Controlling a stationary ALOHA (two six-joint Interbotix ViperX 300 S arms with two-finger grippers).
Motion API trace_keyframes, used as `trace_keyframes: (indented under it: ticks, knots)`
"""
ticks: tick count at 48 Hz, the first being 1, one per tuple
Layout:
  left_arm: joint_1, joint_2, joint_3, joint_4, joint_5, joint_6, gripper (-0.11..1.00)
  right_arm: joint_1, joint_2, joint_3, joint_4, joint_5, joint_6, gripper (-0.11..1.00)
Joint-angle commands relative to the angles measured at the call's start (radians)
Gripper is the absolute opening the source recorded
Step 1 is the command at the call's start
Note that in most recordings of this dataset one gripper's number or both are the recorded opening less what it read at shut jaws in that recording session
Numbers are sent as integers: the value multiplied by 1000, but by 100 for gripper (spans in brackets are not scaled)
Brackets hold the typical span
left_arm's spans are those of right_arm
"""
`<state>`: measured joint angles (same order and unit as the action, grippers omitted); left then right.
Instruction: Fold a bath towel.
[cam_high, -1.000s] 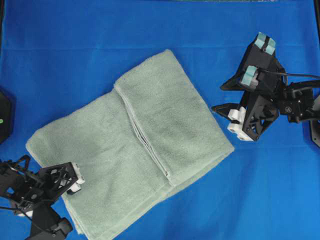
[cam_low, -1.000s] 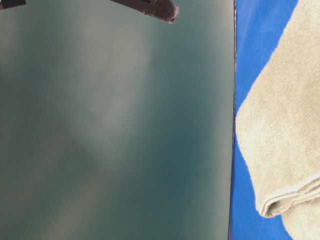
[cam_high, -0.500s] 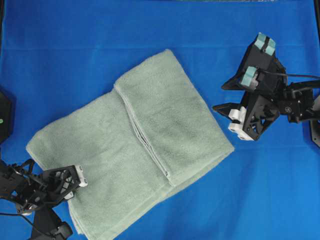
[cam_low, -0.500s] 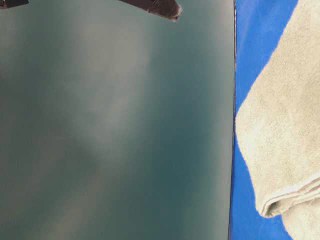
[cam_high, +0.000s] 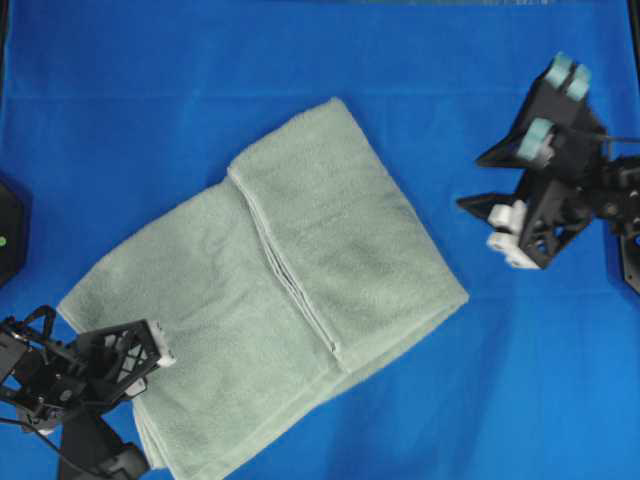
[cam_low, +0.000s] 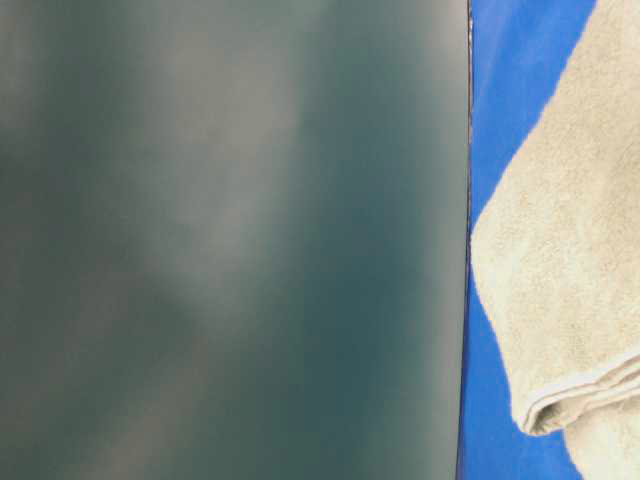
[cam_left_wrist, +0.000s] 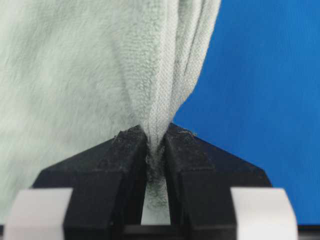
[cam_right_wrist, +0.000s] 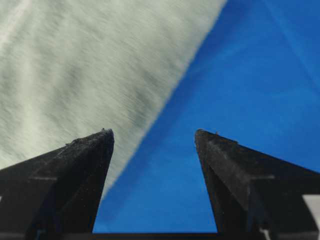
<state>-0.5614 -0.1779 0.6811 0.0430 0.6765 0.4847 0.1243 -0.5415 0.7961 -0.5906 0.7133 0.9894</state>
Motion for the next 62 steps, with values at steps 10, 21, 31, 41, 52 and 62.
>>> trace_keyframes:
  ticks: [10,21,31,41,52,62]
  knots:
    - [232,3,-239,121,282,172,7,3,-77,26,-5,74,-14,65]
    - [469,150,-457,163,167,503,7,17,-86,64,-5,100,-25,65]
    - [586,434,-704,143,150,756,7,52,-86,81,-5,100,-32,65]
    - [626,551,-896,141,265,936,7,101,-86,101,0,94,-23,65]
    - [623,555,-879,104,201,917,7,104,-86,117,-5,89,-23,65]
    - [632,552,-838,-84,15,764,7,106,-87,118,-5,78,-23,65]
